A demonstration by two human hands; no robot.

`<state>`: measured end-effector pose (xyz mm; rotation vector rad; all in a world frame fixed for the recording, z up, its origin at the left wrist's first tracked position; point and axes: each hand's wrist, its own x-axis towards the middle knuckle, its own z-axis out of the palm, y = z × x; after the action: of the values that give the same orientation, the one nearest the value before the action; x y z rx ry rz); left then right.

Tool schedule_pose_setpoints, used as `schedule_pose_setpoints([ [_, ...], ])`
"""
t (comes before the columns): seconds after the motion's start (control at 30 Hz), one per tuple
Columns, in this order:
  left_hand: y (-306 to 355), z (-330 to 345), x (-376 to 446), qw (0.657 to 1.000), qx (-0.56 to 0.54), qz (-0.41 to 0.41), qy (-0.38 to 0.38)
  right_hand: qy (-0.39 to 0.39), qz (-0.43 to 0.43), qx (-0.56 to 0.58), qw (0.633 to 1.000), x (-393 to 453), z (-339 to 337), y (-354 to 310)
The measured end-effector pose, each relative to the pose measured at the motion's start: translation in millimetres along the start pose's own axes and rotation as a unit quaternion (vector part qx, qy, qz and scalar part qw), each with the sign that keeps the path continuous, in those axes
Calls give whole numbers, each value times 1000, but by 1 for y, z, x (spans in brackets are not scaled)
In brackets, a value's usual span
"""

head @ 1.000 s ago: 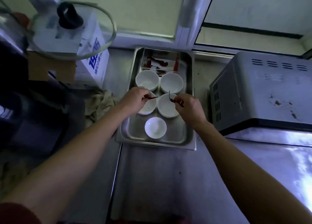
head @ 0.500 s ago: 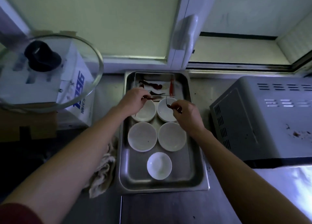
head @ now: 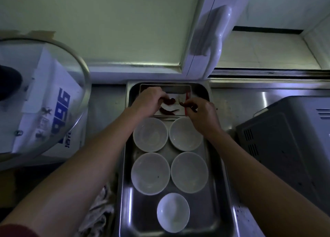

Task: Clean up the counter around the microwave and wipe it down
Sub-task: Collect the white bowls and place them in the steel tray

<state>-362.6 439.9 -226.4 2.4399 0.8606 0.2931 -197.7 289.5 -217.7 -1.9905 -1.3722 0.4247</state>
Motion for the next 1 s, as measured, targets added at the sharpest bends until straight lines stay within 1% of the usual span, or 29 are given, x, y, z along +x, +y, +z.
schedule_pose_setpoints([
  [0.1,-8,7,-4,1000,7,-3,-7,-13,-2,10,1000,14,12,7],
  [0.2,-14,13,-16,1000,28,2,6,-23,-32,-12,999,26,22,4],
  [0.27,-15,15,-27,999,39,17,16,-27,-42,-24,998,33,27,1],
  [0.4,-24,21,-46,996,50,67,9,-59,-48,-56,996,45,41,-4],
  [0.6,-23,22,-61,996,46,76,21,-97,-47,-76,991,45,52,-12],
  [0.73,-17,20,-73,993,80,86,21,-92,-46,-87,991,29,38,-21],
  [0.83,1,11,-90,992,108,62,-1,-82,-54,-91,991,4,20,-29],
  [0.9,21,4,-105,992,120,39,-19,-94,-36,-107,989,-20,6,-34],
  [1.0,51,-4,-127,991,129,31,-35,-127,-8,-124,984,-61,-18,-40],
])
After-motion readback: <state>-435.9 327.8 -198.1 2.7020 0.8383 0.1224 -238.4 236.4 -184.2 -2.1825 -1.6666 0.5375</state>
